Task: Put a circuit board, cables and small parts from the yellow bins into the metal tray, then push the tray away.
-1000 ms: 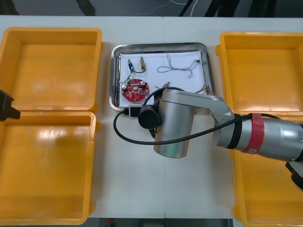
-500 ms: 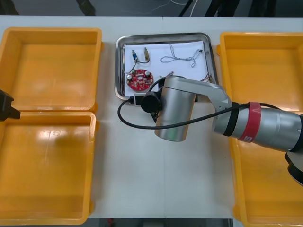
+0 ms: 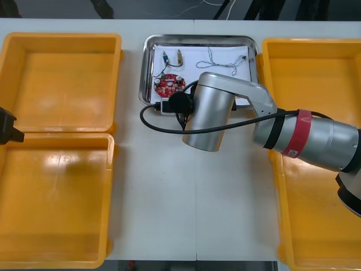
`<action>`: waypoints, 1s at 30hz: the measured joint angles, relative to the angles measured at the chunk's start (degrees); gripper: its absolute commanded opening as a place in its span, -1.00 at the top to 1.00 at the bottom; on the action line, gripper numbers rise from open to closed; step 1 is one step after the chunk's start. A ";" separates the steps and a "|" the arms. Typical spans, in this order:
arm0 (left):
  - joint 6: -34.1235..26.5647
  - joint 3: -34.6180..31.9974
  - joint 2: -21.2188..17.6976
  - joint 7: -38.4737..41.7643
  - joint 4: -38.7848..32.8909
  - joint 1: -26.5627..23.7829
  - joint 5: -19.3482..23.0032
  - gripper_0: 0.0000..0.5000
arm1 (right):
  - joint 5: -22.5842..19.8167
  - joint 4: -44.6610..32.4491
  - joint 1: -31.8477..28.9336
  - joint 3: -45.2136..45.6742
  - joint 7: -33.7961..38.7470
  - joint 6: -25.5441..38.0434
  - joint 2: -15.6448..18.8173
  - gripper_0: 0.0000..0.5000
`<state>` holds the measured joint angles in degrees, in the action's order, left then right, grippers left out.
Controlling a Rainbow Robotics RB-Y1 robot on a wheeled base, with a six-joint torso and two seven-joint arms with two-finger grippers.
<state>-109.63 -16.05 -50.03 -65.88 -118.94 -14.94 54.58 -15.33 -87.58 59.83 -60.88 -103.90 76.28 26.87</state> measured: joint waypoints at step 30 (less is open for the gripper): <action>0.00 0.00 0.00 0.00 -0.01 0.00 0.00 -1.00 | -0.10 8.94 4.45 0.00 -3.54 -6.07 -3.32 1.00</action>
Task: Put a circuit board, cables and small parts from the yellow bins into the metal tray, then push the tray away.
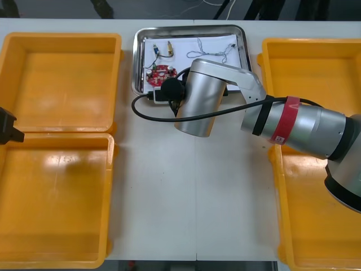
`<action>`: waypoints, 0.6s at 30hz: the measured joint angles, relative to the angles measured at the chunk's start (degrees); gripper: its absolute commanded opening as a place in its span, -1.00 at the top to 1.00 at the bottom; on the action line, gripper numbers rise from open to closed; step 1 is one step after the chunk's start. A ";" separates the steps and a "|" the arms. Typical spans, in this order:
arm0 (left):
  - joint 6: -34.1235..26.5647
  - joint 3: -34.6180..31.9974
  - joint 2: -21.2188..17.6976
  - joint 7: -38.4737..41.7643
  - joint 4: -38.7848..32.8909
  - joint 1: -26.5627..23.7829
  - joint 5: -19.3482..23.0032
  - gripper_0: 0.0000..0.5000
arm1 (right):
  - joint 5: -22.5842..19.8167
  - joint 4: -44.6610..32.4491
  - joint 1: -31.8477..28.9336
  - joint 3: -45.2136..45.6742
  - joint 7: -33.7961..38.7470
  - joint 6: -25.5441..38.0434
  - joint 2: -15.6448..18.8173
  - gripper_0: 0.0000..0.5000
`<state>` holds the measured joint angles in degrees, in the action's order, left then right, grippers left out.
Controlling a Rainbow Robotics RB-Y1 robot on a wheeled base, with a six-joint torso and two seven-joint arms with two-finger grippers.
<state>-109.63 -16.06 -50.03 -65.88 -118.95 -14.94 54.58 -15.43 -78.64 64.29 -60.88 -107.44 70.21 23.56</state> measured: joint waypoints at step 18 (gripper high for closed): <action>0.00 0.00 0.00 0.00 0.00 0.00 0.00 -1.00 | -0.27 3.19 0.30 0.00 -0.06 -2.81 -0.48 -0.59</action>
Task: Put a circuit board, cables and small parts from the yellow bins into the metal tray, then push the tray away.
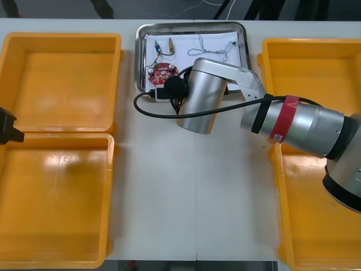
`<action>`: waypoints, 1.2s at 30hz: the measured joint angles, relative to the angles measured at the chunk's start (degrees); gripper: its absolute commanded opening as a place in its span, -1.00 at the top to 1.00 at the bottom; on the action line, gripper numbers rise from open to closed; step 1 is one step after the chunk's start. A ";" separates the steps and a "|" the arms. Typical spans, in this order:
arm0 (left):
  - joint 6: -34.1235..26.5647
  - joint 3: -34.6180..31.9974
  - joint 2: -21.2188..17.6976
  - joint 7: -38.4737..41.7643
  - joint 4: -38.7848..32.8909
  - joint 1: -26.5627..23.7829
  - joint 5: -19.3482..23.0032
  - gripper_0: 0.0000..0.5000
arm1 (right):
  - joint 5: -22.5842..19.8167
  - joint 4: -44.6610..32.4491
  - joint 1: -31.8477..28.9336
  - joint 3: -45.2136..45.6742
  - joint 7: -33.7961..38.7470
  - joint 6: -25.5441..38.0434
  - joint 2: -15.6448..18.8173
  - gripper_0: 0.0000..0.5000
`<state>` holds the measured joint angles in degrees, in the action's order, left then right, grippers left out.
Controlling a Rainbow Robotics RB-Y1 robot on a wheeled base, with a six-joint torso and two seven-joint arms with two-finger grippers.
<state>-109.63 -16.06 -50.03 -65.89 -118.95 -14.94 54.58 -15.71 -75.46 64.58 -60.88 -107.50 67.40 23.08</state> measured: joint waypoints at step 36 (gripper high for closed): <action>0.00 0.00 -0.01 0.00 -0.01 0.00 0.00 -1.00 | -4.80 -30.47 -6.81 19.03 0.03 40.88 -0.12 -1.00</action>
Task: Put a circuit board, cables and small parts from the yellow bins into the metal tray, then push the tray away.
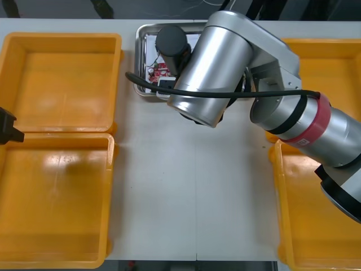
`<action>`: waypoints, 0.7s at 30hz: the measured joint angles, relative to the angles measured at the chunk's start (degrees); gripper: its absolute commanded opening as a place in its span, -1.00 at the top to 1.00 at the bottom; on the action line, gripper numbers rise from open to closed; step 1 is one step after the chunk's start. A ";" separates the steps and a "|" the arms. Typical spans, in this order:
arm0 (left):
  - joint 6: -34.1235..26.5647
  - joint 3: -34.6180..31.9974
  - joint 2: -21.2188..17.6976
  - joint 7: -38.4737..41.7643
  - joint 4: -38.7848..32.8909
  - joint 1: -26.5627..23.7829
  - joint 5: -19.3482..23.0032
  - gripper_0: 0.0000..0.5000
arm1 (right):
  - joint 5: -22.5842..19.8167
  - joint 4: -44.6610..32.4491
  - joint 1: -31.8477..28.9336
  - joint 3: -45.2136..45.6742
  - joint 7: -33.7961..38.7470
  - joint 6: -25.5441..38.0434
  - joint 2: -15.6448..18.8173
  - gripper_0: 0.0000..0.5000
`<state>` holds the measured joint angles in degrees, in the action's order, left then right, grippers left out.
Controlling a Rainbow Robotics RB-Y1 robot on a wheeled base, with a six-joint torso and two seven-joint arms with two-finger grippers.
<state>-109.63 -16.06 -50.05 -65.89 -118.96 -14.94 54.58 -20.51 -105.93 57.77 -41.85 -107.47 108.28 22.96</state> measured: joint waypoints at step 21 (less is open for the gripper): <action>-0.01 -0.03 -0.04 0.00 -0.06 0.04 0.03 -1.00 | -11.50 -21.25 -19.63 32.35 12.04 1.55 7.33 -1.00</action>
<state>-109.64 -16.09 -50.09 -65.89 -119.02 -14.90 54.61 -32.01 -127.18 38.14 -9.51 -95.43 109.83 30.29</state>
